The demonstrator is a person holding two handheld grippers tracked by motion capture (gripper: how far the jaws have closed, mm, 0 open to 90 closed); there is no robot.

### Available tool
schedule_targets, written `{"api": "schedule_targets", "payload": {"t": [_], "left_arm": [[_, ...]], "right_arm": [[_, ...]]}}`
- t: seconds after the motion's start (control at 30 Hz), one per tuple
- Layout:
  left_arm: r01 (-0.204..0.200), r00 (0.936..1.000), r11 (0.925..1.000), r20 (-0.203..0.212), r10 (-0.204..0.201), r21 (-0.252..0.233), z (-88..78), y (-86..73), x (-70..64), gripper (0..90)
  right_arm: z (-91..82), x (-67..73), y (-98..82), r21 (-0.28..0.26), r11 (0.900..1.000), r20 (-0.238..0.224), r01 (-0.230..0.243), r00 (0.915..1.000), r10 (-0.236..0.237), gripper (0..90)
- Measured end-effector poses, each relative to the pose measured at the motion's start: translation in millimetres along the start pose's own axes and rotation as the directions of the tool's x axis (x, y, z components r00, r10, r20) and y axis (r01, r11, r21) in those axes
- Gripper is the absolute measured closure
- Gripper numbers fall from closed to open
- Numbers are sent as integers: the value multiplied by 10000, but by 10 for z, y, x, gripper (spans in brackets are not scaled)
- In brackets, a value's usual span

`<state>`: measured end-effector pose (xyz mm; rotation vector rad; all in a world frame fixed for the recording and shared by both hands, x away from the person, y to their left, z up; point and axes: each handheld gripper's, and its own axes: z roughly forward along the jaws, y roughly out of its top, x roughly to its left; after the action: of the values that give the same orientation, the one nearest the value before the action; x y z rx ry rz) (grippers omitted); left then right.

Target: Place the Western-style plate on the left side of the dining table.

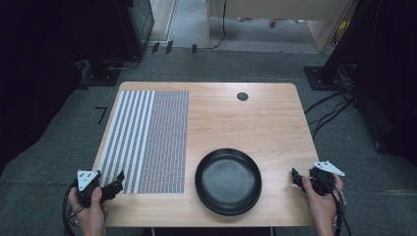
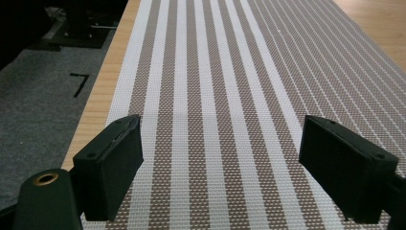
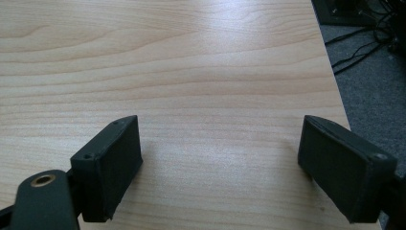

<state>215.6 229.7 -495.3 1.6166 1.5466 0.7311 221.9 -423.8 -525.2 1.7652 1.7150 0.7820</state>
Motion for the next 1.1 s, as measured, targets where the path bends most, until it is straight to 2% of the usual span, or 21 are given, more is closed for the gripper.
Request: {"api": "schedule_targets", "payload": {"t": [0.3,0.5,0.57,0.63,0.7,0.87,1.1], "left_arm": [[-45,9999,10000,148,46,-83,-7,21,-55,149],[-147,9994,9998,308,151,-114,-5,35,-117,150],[69,9983,9999,572,-61,-139,-15,46,-131,149],[87,9981,9997,618,-73,-213,-26,57,-155,150],[20,9978,9997,664,-3,-254,-29,64,-185,150],[-179,9966,9995,803,201,-279,-32,75,-274,150],[-344,9950,9990,931,369,-284,-23,80,-365,150]], "right_arm": [[-28,50,15,-84,9998,84,182,9998,-181,162],[-93,147,50,-442,9984,-43,363,9993,-365,163],[-116,174,59,-565,9977,-49,370,9993,-374,164],[-155,203,68,-793,9961,-32,396,9992,-400,168],[-170,213,71,-856,9957,-33,365,9993,-369,170],[-257,268,88,-1421,9892,-79,372,9992,-387,180],[-322,332,92,-1820,9827,-177,341,9991,-380,189]]}}
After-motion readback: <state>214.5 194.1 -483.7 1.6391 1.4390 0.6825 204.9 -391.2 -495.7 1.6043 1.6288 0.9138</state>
